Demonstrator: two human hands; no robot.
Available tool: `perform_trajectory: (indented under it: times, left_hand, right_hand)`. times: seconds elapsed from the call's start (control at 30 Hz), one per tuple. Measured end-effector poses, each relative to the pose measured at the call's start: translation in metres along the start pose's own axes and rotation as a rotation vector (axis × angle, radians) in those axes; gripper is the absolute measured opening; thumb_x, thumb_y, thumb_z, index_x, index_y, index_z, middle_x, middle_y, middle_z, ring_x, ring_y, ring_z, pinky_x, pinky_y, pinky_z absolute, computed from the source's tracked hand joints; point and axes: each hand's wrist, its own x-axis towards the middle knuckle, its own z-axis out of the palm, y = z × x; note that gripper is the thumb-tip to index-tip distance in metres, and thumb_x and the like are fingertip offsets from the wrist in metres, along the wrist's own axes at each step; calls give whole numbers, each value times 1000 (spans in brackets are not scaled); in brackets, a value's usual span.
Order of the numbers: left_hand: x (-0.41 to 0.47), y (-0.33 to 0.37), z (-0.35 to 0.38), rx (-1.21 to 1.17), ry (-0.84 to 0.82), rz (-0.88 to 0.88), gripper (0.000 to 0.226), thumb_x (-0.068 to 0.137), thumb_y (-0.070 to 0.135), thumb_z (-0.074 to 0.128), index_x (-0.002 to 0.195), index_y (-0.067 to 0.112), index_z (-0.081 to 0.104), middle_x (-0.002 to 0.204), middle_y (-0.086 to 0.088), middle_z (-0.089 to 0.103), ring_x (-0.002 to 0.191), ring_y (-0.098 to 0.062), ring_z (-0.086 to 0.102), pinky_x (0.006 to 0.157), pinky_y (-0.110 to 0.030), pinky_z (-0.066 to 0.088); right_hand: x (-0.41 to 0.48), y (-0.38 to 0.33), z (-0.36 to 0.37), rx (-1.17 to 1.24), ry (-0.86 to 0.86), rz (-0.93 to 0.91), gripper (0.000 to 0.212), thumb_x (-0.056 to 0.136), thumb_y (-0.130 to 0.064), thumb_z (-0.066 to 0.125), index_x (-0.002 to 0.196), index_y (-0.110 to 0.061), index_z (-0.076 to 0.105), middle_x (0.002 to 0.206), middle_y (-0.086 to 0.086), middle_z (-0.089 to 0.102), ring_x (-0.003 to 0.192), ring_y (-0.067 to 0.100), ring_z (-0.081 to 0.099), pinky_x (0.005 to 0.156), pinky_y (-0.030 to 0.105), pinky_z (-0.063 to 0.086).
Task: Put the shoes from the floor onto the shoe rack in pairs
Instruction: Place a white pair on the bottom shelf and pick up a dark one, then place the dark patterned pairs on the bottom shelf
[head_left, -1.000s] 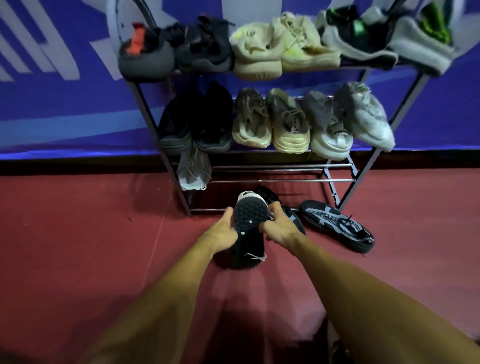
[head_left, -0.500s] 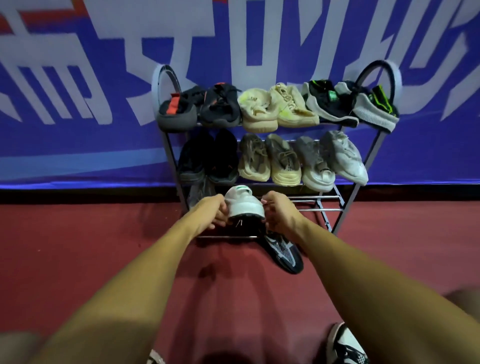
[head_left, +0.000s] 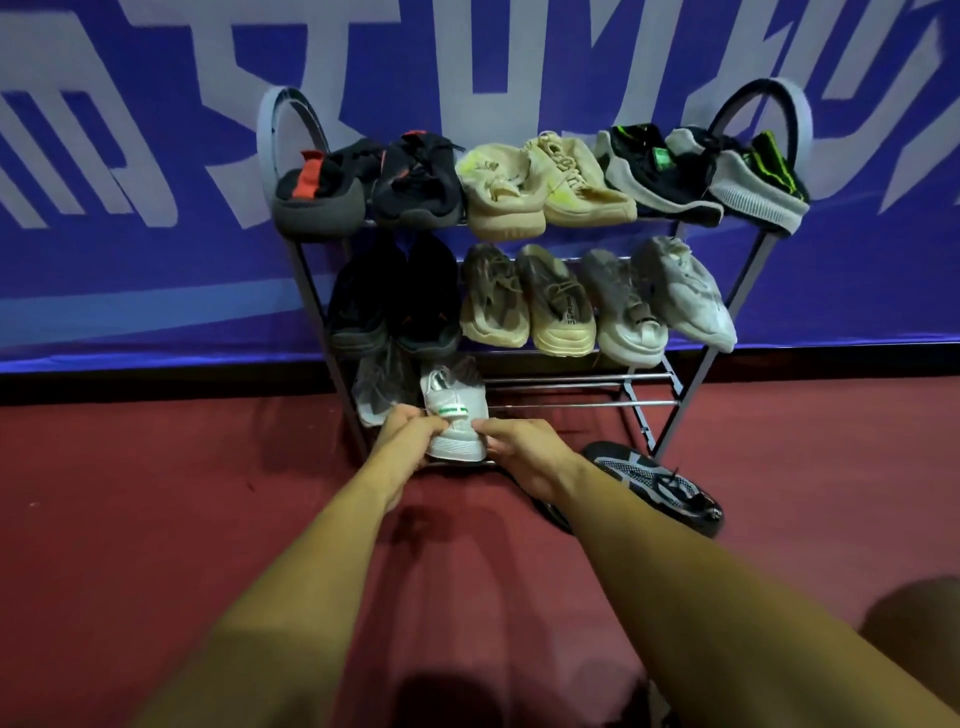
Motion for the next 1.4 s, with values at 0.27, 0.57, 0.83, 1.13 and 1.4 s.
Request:
perform_trajectory:
  times: [0.27, 0.57, 0.83, 1.13, 1.4]
  left_hand:
    - [33, -6, 0, 72, -63, -14, 31, 87, 44, 60, 118, 40, 59, 106, 8, 68, 93, -12, 62, 66, -25, 42]
    - [68, -19, 1, 95, -68, -199, 31, 95, 46, 47, 124, 38, 55, 100, -3, 74, 78, -15, 66, 61, -24, 44]
    - [105, -19, 5, 60, -15, -272, 18, 100, 40, 44, 115, 32, 50, 86, -6, 71, 63, -12, 54, 58, -23, 40]
    - [121, -31, 19, 24, 21, -265, 38, 98, 45, 45, 126, 23, 55, 95, -4, 70, 72, -12, 57, 59, -25, 43]
    - [93, -40, 13, 263, 8, -190, 37, 100, 40, 46, 136, 31, 46, 97, -3, 68, 75, -13, 62, 52, -21, 40]
  right_hand:
    - [37, -1, 6, -97, -30, 70, 30, 90, -24, 61, 118, -28, 70, 91, 5, 64, 58, 10, 42, 52, 24, 31]
    - [82, 5, 15, -218, -41, 217, 29, 101, -32, 49, 127, -44, 49, 71, 1, 53, 53, 11, 46, 51, 23, 34]
    - [118, 3, 23, -212, 18, 127, 49, 99, -14, 51, 145, -25, 39, 71, 6, 65, 53, 11, 57, 52, 23, 39]
    - [122, 18, 18, -182, 4, 19, 47, 93, -11, 55, 132, -37, 45, 72, 3, 61, 62, 12, 53, 57, 26, 40]
    - [98, 32, -14, -264, 67, 129, 22, 93, -8, 54, 111, -19, 59, 72, 2, 59, 59, 15, 54, 57, 24, 41]
